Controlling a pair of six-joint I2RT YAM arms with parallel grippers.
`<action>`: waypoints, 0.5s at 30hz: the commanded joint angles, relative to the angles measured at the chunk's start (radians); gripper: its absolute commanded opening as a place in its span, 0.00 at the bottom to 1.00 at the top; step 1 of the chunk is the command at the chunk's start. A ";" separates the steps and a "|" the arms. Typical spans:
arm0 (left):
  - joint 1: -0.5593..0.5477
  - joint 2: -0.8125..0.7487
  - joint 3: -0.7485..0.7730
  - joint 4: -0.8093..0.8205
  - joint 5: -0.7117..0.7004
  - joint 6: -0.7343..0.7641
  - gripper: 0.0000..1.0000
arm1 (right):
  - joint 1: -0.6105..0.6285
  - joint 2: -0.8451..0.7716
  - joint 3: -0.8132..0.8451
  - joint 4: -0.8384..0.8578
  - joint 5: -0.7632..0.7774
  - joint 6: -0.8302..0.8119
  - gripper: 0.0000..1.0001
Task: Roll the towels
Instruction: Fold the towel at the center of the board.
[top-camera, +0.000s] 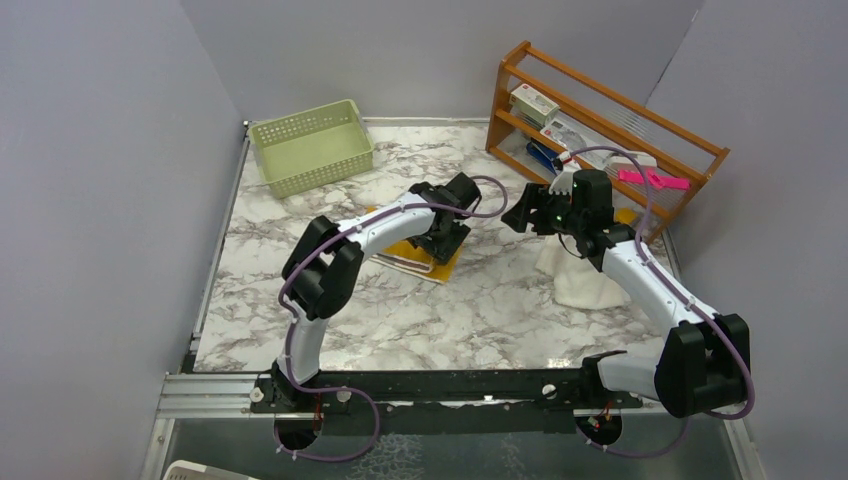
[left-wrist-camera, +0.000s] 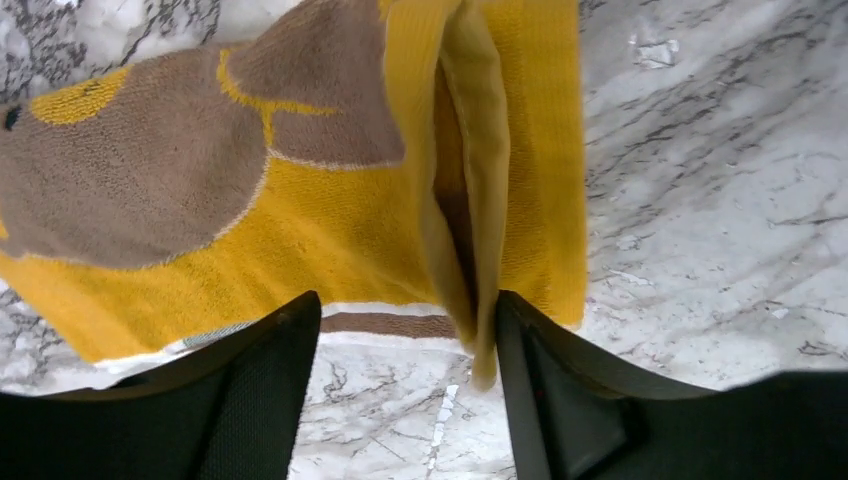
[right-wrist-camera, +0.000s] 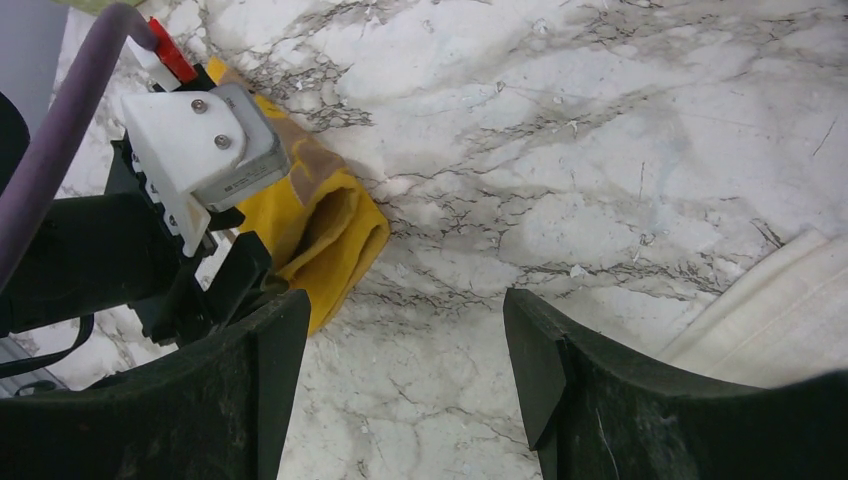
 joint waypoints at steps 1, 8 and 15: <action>0.019 -0.083 -0.008 0.055 0.126 -0.009 0.69 | -0.002 0.005 -0.012 0.005 0.002 -0.009 0.72; 0.229 -0.269 -0.032 0.149 0.387 0.006 0.81 | 0.000 -0.023 -0.078 0.096 -0.030 0.032 0.72; 0.469 -0.361 -0.199 0.288 0.467 -0.005 0.48 | 0.243 0.070 -0.004 0.159 0.081 0.078 0.71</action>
